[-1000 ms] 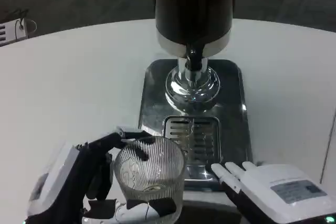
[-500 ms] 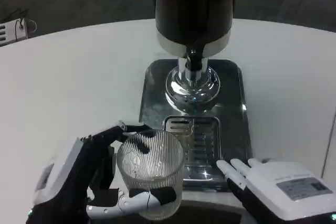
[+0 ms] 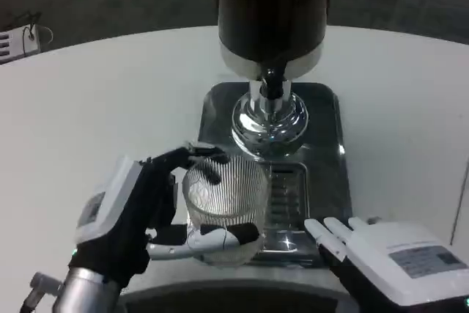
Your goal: Grasp the cup under the faucet to collect the drink, then remove the cup.
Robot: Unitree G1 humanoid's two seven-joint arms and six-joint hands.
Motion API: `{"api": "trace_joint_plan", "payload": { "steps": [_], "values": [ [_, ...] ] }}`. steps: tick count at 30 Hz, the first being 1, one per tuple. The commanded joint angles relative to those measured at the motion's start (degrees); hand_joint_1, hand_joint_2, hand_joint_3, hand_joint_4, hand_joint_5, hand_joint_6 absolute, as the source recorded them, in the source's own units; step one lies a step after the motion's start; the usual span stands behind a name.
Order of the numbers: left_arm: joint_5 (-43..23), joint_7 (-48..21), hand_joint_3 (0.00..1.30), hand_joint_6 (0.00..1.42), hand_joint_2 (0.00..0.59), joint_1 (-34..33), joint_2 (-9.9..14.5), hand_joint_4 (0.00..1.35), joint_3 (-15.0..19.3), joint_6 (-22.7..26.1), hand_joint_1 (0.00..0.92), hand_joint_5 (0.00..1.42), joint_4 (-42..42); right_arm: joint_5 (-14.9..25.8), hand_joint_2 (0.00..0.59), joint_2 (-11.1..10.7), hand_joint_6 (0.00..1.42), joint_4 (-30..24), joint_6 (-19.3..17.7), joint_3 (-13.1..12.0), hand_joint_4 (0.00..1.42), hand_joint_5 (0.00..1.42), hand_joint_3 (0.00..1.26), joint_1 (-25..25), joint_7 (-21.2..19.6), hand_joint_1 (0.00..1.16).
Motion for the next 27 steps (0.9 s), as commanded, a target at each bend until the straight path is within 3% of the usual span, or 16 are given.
{"api": "trace_joint_plan", "payload": {
  "steps": [1,17,27],
  "values": [
    [2.28,4.0,1.01,1.42,0.0,-5.87,-0.25,1.16,-1.61,-0.09,0.59,1.34,5.49,1.44,0.459,0.67,0.0,-0.82,-1.61,-1.44,0.0,0.0,0.0,1.1,-1.15,0.52],
    [6.63,12.93,1.01,1.42,0.0,-19.41,0.09,1.16,-7.12,0.82,0.59,1.34,24.52,4.21,0.459,1.28,0.0,-0.82,-3.34,-6.49,0.0,0.0,0.0,-1.04,-2.48,0.52],
    [7.52,17.0,1.01,1.42,0.0,-25.92,-0.49,1.16,-10.06,0.34,0.59,1.33,33.22,5.28,0.459,1.48,0.0,-0.82,-3.96,-7.0,0.0,0.0,0.0,-0.61,-1.85,0.52]
  ]
}}
